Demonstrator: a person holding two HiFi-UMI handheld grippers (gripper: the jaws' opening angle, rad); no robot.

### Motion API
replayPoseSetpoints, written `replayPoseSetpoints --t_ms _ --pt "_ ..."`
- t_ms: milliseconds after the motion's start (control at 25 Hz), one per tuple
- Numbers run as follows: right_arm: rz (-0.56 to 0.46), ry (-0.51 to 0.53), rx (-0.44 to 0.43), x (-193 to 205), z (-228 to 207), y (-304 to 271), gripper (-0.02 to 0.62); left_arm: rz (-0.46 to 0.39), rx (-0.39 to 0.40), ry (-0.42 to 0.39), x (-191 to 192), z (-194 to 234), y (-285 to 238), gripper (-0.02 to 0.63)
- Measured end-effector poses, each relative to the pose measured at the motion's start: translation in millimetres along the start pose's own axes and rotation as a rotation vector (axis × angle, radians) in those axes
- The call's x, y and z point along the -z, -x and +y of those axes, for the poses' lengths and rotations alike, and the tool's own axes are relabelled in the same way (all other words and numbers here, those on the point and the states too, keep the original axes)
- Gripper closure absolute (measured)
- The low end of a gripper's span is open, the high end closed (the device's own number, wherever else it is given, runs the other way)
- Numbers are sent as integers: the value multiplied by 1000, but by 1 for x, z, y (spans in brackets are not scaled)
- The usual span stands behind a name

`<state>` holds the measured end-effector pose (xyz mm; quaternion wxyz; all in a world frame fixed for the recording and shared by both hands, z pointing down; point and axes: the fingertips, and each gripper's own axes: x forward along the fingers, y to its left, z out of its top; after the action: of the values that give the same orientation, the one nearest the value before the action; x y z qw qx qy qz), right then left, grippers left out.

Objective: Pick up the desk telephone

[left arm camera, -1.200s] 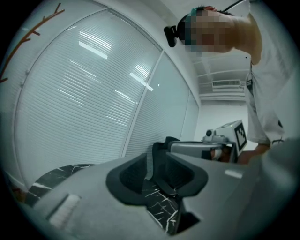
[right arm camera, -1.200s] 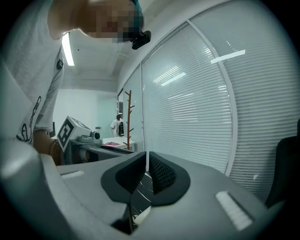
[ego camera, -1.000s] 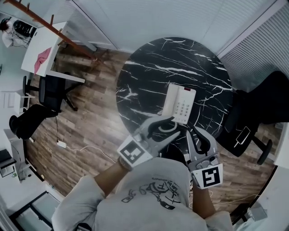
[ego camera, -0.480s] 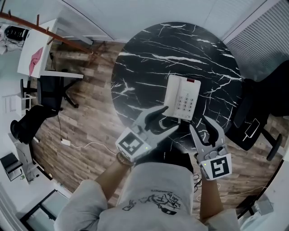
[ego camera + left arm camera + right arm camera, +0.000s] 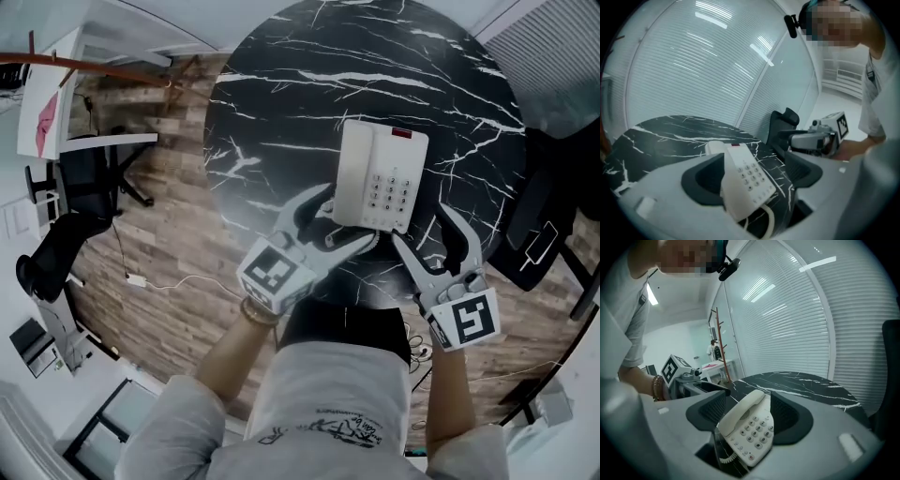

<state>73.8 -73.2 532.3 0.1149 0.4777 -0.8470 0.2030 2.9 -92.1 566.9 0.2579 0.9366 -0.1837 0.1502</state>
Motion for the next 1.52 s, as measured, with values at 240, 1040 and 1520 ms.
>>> replayPoseSetpoints --t_ms 240,1040,1520 --pt "48 -44 -5 47 -24 -21 262 30 -24 73 31 38 -19 162" --pt "175 -224 -76 132 -60 -75 166 154 40 185 83 77 -69 92" --pt "209 -240 -92 146 -63 -89 180 196 52 143 86 77 -82 104"
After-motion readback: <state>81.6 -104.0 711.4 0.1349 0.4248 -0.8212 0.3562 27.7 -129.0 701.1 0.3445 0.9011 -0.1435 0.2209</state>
